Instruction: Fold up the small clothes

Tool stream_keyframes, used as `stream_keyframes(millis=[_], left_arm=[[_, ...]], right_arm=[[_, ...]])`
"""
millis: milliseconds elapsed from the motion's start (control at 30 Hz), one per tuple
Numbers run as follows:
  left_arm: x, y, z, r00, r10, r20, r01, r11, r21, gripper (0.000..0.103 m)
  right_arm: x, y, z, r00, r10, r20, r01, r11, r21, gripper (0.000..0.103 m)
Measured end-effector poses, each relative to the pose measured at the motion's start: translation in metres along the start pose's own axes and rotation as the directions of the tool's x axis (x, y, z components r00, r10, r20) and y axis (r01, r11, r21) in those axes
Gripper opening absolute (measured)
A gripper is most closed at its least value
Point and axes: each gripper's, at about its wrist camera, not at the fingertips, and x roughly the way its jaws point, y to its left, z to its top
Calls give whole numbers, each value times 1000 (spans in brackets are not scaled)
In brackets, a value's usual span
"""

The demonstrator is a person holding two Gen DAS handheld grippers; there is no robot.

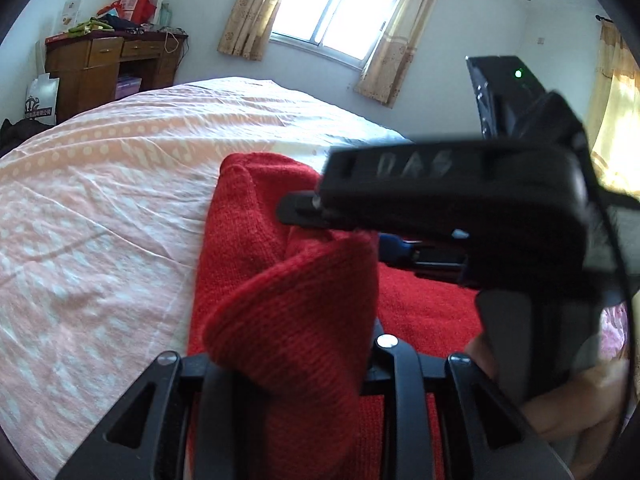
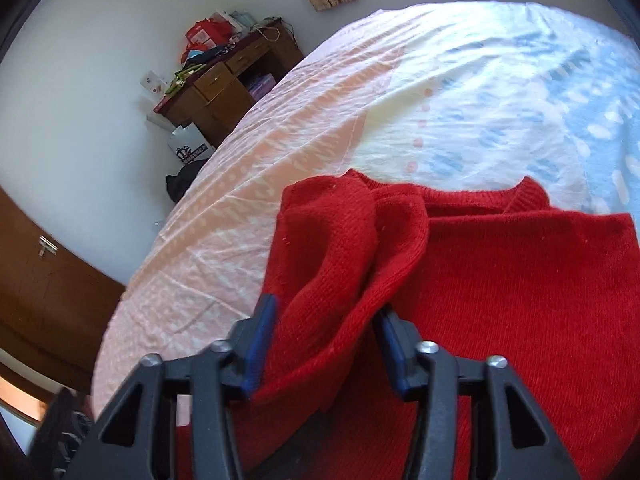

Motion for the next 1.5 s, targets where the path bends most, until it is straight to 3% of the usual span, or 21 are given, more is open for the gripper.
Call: stream_keyframes(millis=[233, 433, 1000, 1200, 1500], left_arm=[[-3, -2, 0, 1000, -11, 2, 11, 1000, -2, 30], [-11, -4, -2, 1000, -6, -3, 6, 1000, 12, 30], [-12, -68, -12, 997, 1, -77, 11, 989, 150, 29], [-7, -88, -14, 996, -19, -89, 35, 981, 189, 29], [1, -113, -20, 992, -50, -117, 74, 973, 219, 29]], right_arm=[[-10, 5, -9, 996, -70, 56, 73, 996, -53, 19], [-28, 6, -15, 993, -76, 86, 83, 994, -76, 19], [-81, -40, -32, 988, -88, 124, 92, 995, -28, 19], [-98, -65, -35, 988, -83, 130, 83, 997, 4, 19], [-120, -86, -39, 982, -126, 142, 132, 991, -32, 19]])
